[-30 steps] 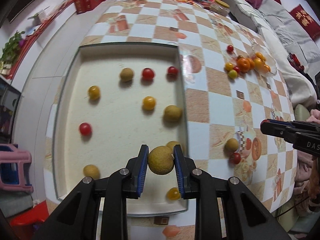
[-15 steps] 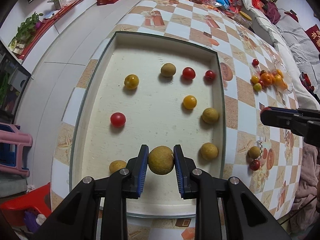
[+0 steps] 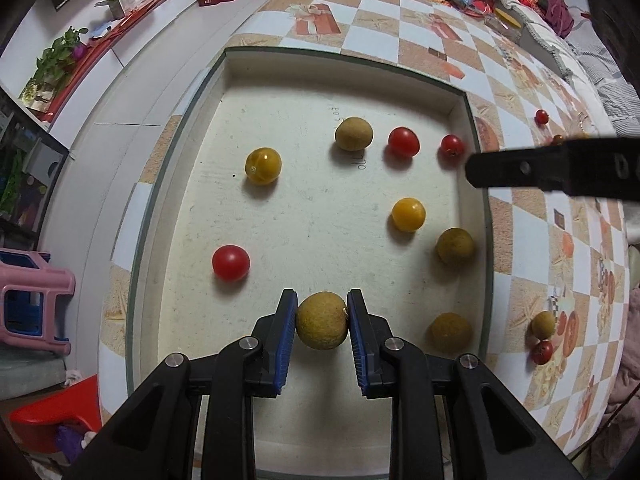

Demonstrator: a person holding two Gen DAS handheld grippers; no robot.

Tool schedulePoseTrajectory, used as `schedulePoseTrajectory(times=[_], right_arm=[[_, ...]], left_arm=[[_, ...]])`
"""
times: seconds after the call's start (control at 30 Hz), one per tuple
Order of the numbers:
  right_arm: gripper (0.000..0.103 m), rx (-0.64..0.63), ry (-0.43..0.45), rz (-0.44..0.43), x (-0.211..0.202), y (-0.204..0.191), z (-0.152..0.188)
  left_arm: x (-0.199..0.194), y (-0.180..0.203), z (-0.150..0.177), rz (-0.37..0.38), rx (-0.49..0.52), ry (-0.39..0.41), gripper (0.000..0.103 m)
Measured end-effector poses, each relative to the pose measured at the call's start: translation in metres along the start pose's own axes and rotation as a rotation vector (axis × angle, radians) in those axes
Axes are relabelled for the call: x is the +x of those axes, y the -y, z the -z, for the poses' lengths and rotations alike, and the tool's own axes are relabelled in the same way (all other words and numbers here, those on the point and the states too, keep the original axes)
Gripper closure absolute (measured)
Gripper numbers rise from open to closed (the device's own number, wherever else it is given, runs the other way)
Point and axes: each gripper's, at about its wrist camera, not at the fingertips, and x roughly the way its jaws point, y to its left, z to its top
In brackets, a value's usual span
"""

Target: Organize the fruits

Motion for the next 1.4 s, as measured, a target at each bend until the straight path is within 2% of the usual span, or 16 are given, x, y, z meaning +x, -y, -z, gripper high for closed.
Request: schedulePoseTrajectory(times=[0.3, 0.33, 0.37, 0.4, 0.43, 0.57, 0.63, 0.67, 0.8, 0.9, 0.93, 0.97, 1.0, 1.27, 1.33, 1.4], right_arm=[[0.081, -0.01, -0.089, 0.041, 0.041, -0.005, -0.018], [0.08, -0.016, -0.102, 0.046, 0.044, -0.006, -0.018], [0.074, -0.018, -0.107, 0.049, 0.046, -0.007, -0.018], [0.07, -0.019, -0.104, 0.039, 0.045, -0.008, -0.019], [0.062, -0.019, -0.104, 0.028, 0.044, -0.009, -0.019], [0.038, -0.032, -0.064, 0.028, 0.033, -0.018, -0.024], [0.031, -0.024, -0.041, 0.026, 0.023, -0.019, -0.025], [0.024, -0.022, -0.028, 0.028, 0.016, -0.021, -0.024], [0.016, -0.031, -0.009, 0.051, -0.005, -0.025, -0.013], [0.0, -0.032, -0.016, 0.071, -0.016, -0.029, 0.0], [0.0, -0.031, -0.013, 0.074, -0.019, -0.03, 0.004], [0.0, -0.031, -0.016, 0.079, -0.023, -0.031, 0.009], [0.0, -0.03, -0.02, 0.087, -0.027, -0.033, 0.014], [0.0, -0.03, -0.048, 0.141, -0.05, -0.041, 0.046], [0.0, -0.035, -0.049, 0.159, -0.057, -0.045, 0.054], [0.0, -0.035, -0.053, 0.159, -0.064, -0.049, 0.06]], left_arm=[[0.013, 0.008, 0.004, -0.047, 0.041, -0.015, 0.075], [0.013, 0.008, 0.004, -0.043, 0.044, -0.016, 0.067], [0.012, 0.008, 0.005, -0.043, 0.04, -0.019, 0.039], [0.011, 0.008, 0.005, -0.056, 0.033, -0.005, 0.028], [0.008, 0.008, 0.006, -0.067, 0.028, 0.015, 0.024], [0.003, 0.006, 0.009, -0.058, 0.017, 0.011, 0.024], [-0.002, 0.006, 0.012, -0.062, 0.012, 0.015, 0.024], [-0.007, 0.006, 0.013, -0.061, 0.005, 0.018, 0.024], [-0.022, 0.006, 0.02, -0.057, -0.002, 0.015, 0.024], [-0.031, 0.001, 0.024, -0.047, -0.004, 0.005, 0.024], [-0.036, 0.001, 0.026, -0.045, -0.004, 0.01, 0.024], [-0.041, 0.001, 0.028, -0.051, -0.004, 0.018, 0.009], [-0.047, 0.001, 0.03, -0.063, -0.004, 0.025, 0.0], [-0.072, -0.005, 0.042, -0.06, 0.0, 0.041, 0.0], [-0.083, -0.007, 0.043, -0.044, -0.013, 0.055, 0.0], [-0.091, -0.01, 0.044, -0.022, -0.03, 0.036, 0.0]])
